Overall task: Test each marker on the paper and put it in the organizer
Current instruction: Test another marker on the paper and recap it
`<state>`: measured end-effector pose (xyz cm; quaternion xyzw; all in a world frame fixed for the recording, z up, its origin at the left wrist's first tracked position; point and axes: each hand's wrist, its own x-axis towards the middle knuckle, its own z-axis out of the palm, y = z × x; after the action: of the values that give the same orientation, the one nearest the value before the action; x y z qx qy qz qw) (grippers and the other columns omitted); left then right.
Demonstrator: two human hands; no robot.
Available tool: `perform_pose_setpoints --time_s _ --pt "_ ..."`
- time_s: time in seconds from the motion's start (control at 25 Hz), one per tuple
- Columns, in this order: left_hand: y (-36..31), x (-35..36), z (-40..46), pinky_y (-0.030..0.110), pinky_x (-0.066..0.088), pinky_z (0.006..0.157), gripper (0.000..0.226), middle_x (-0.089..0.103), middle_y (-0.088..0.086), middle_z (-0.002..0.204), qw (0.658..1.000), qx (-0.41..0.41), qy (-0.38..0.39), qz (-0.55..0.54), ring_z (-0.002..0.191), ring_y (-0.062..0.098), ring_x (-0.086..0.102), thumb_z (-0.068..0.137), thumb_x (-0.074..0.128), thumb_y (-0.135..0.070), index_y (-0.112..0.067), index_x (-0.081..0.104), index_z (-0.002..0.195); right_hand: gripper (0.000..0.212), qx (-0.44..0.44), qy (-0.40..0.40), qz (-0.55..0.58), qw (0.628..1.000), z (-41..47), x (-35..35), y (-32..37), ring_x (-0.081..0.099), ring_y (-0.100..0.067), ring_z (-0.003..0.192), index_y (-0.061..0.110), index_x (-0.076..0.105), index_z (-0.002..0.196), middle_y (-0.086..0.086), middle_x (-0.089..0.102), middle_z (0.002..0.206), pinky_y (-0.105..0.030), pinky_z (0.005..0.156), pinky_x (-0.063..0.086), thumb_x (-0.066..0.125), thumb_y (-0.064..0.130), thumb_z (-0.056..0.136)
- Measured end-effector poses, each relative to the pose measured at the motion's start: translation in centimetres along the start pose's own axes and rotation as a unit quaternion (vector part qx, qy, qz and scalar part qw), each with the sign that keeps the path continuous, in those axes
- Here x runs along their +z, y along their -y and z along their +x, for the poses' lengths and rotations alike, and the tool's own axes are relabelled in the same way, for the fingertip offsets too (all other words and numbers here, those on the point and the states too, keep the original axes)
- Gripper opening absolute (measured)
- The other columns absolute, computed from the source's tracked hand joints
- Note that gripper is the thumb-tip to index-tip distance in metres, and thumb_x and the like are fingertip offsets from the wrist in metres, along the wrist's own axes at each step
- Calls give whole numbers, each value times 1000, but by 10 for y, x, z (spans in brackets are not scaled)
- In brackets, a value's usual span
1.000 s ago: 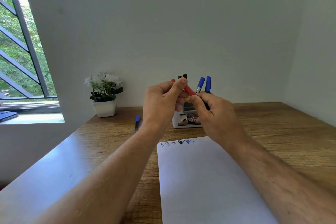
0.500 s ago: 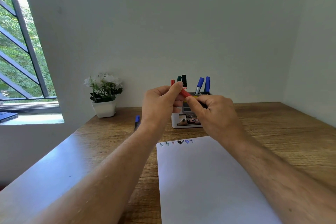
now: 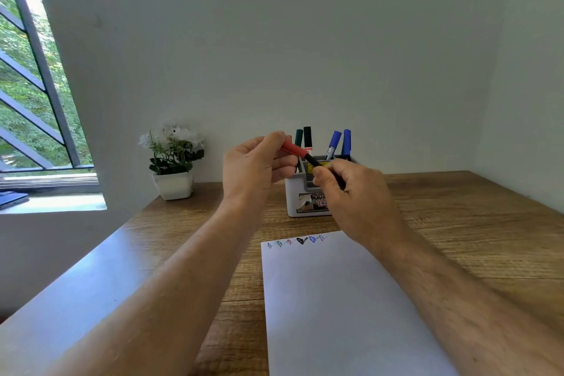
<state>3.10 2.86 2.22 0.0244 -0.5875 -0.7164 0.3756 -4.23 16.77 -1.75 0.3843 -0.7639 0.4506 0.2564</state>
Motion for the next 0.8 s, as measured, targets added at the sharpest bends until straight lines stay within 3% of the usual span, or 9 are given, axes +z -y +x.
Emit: perform_pose_setpoints --time_s 0.24,0.44,0.6,0.68,0.8 --pt "-5 -3 1 21 59 58 10 75 20 82 989 -58 -8 -132 69 21 75 86 58 6 5 64 95 27 18 -36 65 997 2 -2 0 56 0 61 17 66 99 15 57 69 -8 54 44 43 30 103" --pt "-6 1 -4 22 59 57 18 74 24 88 979 -102 54 -170 76 25 76 84 49 14 -2 54 81 38 20 -42 115 992 2 -2 5 62 -9 68 23 62 103 4 66 76 -27 65 56 33 46 99" --pt "-6 1 -4 23 58 57 42 75 17 90 978 -98 92 -157 77 23 75 82 50 19 -12 64 57 31 5 -66 128 990 3 -3 6 63 -8 65 25 61 102 9 67 78 -35 63 58 35 41 102" --pt "-6 0 -3 23 58 60 41 75 16 92 975 -100 97 -174 78 23 74 82 50 22 -11 70 66 27 4 -78 140 987 2 -4 6 63 -9 61 25 61 104 9 68 79 -37 60 59 37 37 104" --pt "-4 0 -1 24 59 70 42 72 12 95 976 -105 108 -156 82 18 72 89 44 20 -6 77 95 23 10 -81 160 984 1 -5 7 65 -14 54 27 60 112 9 69 82 -34 52 57 40 36 104"
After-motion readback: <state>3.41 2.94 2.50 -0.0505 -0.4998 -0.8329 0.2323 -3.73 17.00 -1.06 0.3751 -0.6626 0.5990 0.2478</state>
